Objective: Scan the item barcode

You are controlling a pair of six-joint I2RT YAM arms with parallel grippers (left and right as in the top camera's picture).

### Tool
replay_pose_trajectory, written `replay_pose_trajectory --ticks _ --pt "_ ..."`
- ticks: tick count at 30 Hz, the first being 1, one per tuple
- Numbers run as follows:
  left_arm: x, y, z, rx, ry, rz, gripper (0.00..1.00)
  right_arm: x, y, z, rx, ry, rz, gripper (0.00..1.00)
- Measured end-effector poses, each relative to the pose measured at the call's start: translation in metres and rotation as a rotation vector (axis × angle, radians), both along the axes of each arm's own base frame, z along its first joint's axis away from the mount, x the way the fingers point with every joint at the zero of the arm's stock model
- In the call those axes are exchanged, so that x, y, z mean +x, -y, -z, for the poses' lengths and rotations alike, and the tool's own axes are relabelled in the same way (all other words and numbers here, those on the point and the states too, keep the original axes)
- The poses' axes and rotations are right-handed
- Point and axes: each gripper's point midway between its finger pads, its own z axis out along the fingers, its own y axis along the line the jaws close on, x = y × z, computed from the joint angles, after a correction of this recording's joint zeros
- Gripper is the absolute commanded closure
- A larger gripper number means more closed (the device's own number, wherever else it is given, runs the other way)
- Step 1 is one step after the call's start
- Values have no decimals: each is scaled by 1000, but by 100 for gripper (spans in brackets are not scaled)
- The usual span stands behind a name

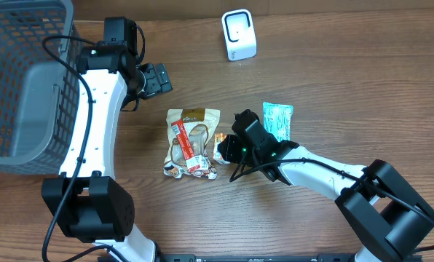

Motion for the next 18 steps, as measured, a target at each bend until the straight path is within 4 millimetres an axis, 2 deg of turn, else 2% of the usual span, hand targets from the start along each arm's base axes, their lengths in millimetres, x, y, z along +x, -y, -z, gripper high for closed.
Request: replay_pose_trajectory --ticks 4,6,7,13,18 --pt "0 0 0 0 0 0 0 -1 1 1 -10 3 -11 84" --pt "0 0 0 0 0 0 0 -1 1 1 -13 10 -19 95" --pt "0 0 0 0 0 0 0 -1 1 0 -15 17 -25 96" --pt "0 0 0 0 0 0 0 -2 -3 -20 41 13 -13 96" --pt "0 0 0 0 0 0 0 -1 -11 -27 97 2 -3 96"
